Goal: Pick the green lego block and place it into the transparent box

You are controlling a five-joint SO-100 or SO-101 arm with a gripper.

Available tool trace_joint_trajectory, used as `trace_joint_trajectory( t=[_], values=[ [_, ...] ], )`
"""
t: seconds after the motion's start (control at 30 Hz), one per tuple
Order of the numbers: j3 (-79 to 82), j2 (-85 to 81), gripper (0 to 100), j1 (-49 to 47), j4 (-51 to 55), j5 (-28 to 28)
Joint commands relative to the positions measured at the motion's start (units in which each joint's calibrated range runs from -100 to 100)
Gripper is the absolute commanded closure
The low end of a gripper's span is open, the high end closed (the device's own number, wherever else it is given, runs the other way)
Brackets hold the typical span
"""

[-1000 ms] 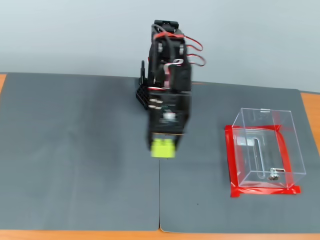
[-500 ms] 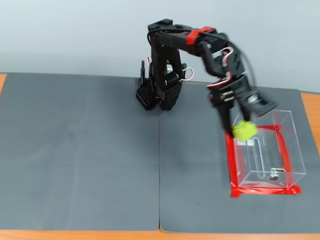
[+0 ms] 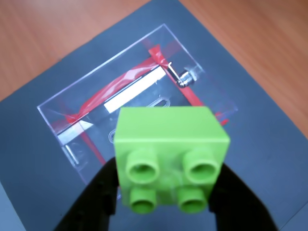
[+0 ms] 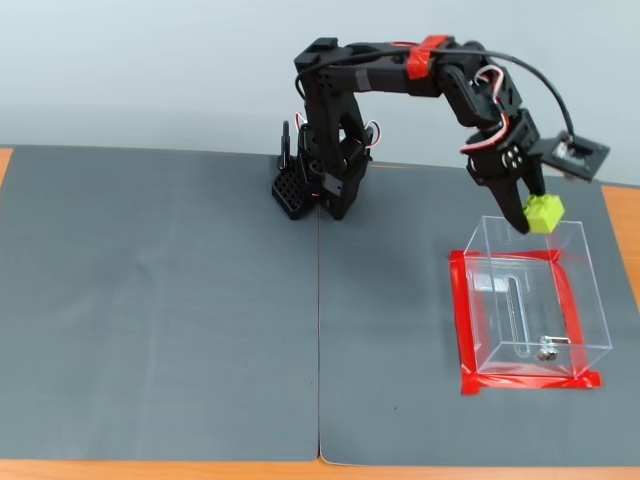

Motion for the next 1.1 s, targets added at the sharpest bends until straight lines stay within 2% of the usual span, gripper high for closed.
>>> trace_joint_trajectory(
  t=[0.0, 0.47, 0.87, 0.97, 1.07],
  values=[
    [-3.9, 1.9, 89, -0.3, -0.5, -0.2],
    [-9.5, 11.6, 89, -4.1, -0.5, -0.2],
    [-9.4, 13.3, 88, -4.7, -0.6, -0.2],
    [-9.4, 13.3, 83, -4.6, -0.6, -0.2],
    [-9.4, 13.2, 72, -4.5, -0.6, -0.3]
  ],
)
